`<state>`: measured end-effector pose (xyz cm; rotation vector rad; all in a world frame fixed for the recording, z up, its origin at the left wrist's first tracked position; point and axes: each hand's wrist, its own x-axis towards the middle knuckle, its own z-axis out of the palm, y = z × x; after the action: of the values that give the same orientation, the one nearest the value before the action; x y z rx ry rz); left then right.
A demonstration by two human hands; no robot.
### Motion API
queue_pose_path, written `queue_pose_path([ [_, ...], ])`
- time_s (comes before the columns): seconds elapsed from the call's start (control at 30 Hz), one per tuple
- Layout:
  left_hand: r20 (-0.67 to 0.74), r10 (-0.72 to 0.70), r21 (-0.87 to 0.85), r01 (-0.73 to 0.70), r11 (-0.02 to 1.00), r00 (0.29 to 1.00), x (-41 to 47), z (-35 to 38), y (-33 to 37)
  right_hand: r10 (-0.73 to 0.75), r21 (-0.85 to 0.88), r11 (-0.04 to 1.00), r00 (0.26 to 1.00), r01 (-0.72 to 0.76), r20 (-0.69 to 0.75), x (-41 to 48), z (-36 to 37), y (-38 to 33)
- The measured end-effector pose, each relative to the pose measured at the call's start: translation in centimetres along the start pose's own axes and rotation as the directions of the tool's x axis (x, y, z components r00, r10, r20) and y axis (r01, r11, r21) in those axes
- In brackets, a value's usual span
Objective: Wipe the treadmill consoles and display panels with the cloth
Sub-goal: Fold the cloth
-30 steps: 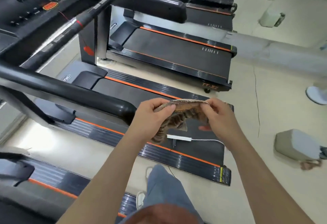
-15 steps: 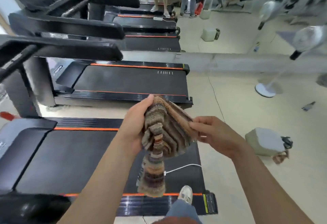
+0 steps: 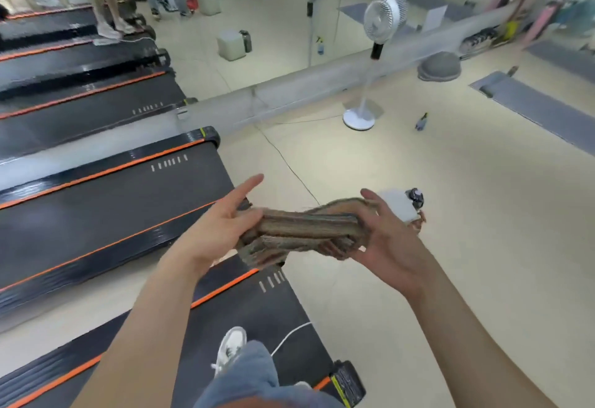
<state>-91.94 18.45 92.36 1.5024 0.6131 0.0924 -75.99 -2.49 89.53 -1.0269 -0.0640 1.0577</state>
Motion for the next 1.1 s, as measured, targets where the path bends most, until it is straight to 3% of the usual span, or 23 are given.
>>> queue_pose_path([
  [0.13,-0.013,0.007,-0.219,-0.010,0.976,1.000,7.8,0.3,2.2,0.085,-0.427,0.902,0.995,-0.055,0.051,3.3,-3.8,-3.5],
  [0.2,0.022,-0.005,-0.231,0.010,0.973,1.000,12.7,0.7,3.1,0.077,-0.547,0.832,0.996,-0.094,-0.053,5.9,-5.2,-5.7],
  [0.27,0.056,-0.006,-0.160,0.014,0.987,0.998,17.9,0.9,3.5,-0.022,-0.623,0.774,0.978,-0.114,-0.207,8.8,-5.9,-7.5],
  [0.33,0.077,0.013,-0.108,-0.005,0.994,0.997,23.0,1.1,3.9,-0.182,-0.624,0.778,0.924,-0.075,-0.337,11.9,-6.7,-8.8],
  [0.43,0.142,0.073,0.069,-0.084,0.994,0.987,29.0,1.3,4.3,-0.268,-0.520,0.854,0.854,-0.003,-0.446,16.2,-8.1,-10.1],
  [0.5,0.330,0.069,0.237,-0.153,0.959,0.942,32.1,1.7,4.9,-0.303,-0.463,0.885,0.809,0.044,-0.503,18.0,-9.1,-10.9],
  [0.6,0.526,-0.027,0.404,-0.221,0.888,0.850,37.2,3.3,5.2,-0.325,-0.490,0.868,0.835,0.078,-0.444,19.7,-11.0,-12.5],
  [0.7,0.535,0.023,0.540,-0.363,0.759,0.845,42.9,5.9,4.1,-0.355,-0.708,0.706,0.854,-0.022,-0.380,22.1,-13.7,-14.4],
  [0.83,0.504,0.047,0.537,-0.355,0.765,0.862,50.6,10.4,0.8,-0.493,-0.901,0.379,0.778,-0.211,-0.390,27.3,-20.7,-15.4],
  [0.9,0.474,0.067,0.544,-0.352,0.762,0.878,54.2,13.4,-1.7,-0.510,-0.919,0.313,0.775,-0.239,-0.374,29.7,-25.7,-15.1],
  [1.0,0.391,0.109,0.516,-0.316,0.796,0.914,60.2,18.4,-6.5,-0.524,-0.923,0.293,0.766,-0.248,-0.372,33.4,-35.1,-14.1],
  [1.1,0.498,0.011,0.546,-0.324,0.773,0.867,65.8,23.4,-11.4,-0.575,-0.941,0.257,0.748,-0.219,-0.331,37.3,-44.5,-13.8],
])
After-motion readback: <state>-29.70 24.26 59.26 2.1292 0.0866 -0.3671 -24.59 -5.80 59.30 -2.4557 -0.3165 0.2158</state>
